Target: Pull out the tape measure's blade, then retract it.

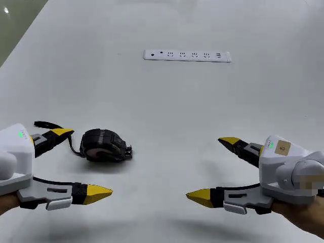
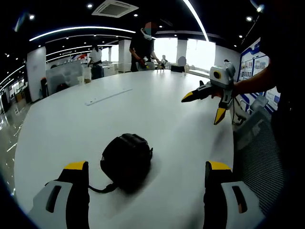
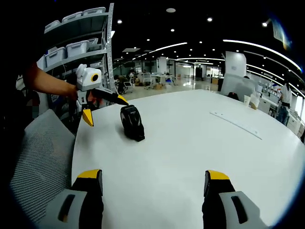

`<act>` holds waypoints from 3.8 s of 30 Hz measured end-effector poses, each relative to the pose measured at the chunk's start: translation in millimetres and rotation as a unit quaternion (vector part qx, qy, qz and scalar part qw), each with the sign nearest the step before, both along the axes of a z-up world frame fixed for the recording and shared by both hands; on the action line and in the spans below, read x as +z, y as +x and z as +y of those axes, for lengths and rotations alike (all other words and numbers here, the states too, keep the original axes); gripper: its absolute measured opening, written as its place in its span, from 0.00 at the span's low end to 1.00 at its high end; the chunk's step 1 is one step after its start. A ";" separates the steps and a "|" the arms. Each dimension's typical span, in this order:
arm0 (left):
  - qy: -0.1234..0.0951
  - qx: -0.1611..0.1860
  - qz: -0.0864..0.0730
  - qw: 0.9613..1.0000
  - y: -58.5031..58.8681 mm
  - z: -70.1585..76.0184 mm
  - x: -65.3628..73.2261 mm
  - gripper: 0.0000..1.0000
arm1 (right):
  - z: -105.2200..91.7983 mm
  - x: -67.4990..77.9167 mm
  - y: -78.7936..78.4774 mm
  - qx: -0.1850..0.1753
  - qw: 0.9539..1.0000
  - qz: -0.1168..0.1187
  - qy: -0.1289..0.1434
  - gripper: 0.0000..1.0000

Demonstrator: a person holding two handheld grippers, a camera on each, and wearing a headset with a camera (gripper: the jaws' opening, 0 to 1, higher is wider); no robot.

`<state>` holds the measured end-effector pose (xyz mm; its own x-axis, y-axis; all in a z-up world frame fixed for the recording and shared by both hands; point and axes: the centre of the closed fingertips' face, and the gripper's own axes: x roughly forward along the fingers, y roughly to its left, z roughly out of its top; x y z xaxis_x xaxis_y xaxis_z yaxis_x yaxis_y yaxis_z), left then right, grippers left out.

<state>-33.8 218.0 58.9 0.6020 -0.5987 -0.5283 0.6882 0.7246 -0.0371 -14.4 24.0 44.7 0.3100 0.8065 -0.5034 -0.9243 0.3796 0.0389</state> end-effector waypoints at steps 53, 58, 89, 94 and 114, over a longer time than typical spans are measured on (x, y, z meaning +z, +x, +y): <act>0.119 -0.173 0.043 0.977 32.9 19.7 -21.6 0.39 | 85.6 -13.6 33.6 0.185 0.982 -0.042 0.000 0.37; 0.137 -0.194 0.052 0.970 33.7 22.0 -24.5 0.39 | 97.5 -17.0 31.5 0.210 0.977 -0.043 -0.009 0.34; 0.158 -0.250 0.078 0.952 32.8 22.1 -31.6 0.24 | 150.0 -47.0 23.6 0.295 0.953 -0.029 -0.054 0.19; 0.155 -0.251 0.077 0.952 32.7 22.3 -31.8 0.24 | 154.1 -49.9 21.9 0.302 0.951 -0.027 -0.058 0.16; 0.148 -0.248 0.076 0.954 31.8 22.0 -32.2 0.23 | 160.5 -54.9 19.8 0.306 0.949 -0.039 -0.065 0.10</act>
